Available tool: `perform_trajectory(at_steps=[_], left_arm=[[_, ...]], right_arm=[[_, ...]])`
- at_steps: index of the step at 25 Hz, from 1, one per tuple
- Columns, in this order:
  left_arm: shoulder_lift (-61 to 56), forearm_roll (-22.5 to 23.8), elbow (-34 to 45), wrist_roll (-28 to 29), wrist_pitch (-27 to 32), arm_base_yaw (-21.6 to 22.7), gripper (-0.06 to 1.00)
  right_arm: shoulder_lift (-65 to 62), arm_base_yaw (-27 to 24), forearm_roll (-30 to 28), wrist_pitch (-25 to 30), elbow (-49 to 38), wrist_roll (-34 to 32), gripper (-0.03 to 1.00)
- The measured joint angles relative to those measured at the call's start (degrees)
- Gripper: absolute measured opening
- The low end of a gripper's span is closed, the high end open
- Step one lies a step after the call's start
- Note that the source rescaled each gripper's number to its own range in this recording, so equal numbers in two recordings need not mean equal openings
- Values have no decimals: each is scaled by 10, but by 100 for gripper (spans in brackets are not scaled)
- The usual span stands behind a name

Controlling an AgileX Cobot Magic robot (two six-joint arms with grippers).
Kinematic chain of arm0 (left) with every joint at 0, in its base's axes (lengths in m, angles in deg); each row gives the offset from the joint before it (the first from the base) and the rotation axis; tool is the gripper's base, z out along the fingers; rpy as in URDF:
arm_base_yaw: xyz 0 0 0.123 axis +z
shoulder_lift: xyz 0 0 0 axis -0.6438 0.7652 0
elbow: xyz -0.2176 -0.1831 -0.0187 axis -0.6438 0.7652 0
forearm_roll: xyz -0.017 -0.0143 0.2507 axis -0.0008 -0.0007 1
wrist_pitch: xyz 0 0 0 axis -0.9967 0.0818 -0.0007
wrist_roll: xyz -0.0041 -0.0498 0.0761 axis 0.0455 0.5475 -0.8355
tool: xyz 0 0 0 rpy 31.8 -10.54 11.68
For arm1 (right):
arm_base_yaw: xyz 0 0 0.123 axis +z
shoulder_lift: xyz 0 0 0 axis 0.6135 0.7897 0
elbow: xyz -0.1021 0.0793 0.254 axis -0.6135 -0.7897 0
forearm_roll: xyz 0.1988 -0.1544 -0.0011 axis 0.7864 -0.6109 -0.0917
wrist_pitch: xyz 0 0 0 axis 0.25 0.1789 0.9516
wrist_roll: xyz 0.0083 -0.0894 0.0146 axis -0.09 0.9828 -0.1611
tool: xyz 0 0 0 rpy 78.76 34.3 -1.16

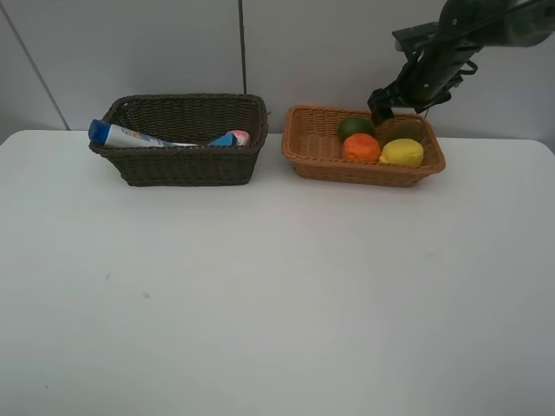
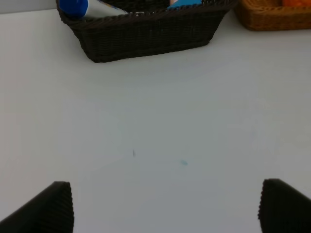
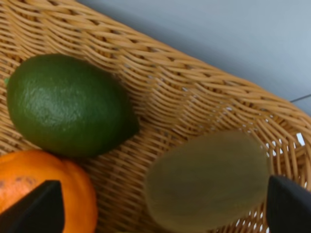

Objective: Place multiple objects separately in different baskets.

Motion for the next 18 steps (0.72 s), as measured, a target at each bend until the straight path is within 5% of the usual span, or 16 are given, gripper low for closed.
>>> perform_trajectory(at_steps=[9,18], left_arm=[[0,0,0,0,0,0,100],[0,0,0,0,0,0,100]], right_arm=[[-20,-8,0,51,0,-47,100],[-74,-120,29,212,0,-134,100]])
